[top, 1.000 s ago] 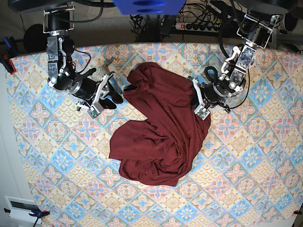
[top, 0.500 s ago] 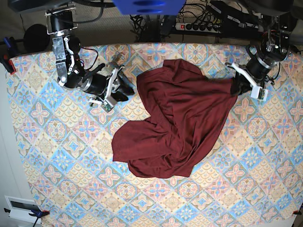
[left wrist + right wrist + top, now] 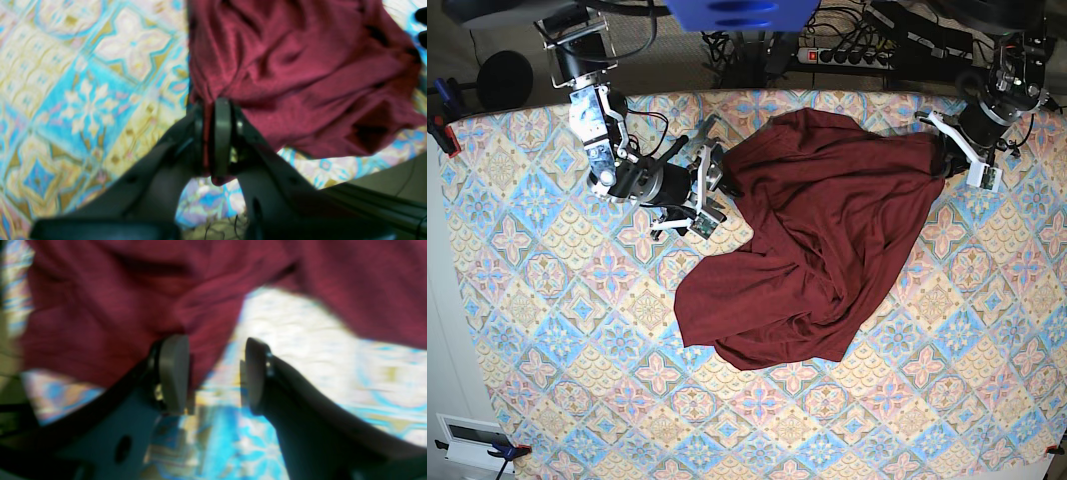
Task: Layout the t-shirt on the table in an organized manner, then fold the t-shirt properly
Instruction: 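Grasp shirt edges with both grippers and spread the shirt apart, then release the shirt with both grippers and lift them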
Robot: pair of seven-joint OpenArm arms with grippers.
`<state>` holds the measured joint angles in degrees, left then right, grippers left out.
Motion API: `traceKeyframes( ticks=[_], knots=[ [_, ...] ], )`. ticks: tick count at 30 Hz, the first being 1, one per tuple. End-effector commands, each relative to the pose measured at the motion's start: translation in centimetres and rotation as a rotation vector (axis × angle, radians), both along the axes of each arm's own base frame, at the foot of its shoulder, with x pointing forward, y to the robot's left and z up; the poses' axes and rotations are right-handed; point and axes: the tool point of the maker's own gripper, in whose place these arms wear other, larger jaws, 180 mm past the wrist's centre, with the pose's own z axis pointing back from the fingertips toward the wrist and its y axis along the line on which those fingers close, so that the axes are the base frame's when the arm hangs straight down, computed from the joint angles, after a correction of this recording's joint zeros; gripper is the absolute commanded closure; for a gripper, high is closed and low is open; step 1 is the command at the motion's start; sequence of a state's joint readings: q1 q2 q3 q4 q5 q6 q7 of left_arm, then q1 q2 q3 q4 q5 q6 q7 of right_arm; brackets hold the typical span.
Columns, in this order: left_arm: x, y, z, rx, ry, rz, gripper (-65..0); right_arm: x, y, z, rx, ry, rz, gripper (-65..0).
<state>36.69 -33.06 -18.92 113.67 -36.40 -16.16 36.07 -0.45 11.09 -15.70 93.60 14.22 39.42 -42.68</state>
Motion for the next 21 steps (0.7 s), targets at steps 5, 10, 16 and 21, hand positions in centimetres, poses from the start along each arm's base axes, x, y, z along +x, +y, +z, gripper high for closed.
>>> traceKeyframes(
  ticks=[5,10,16,21],
  knots=[
    [0.3,-0.4,0.6,-0.004,-0.037,0.001,0.0,-0.3,3.0,0.8,0.079,0.001,0.019,-27.1],
    [0.0,-1.4,0.1,-0.018,-0.021,-0.021,0.0,1.3,2.9,-0.3,0.073,0.03,0.003,-27.1],
    [0.0,-1.5,0.1,-0.022,-0.023,-0.019,0.0,3.1,2.8,-0.1,0.087,0.02,-0.013,-27.1],
    [0.0,-1.5,0.1,-0.022,-0.024,-0.019,0.0,3.2,2.8,-0.2,0.093,0.021,-0.017,-27.1]
  ],
)
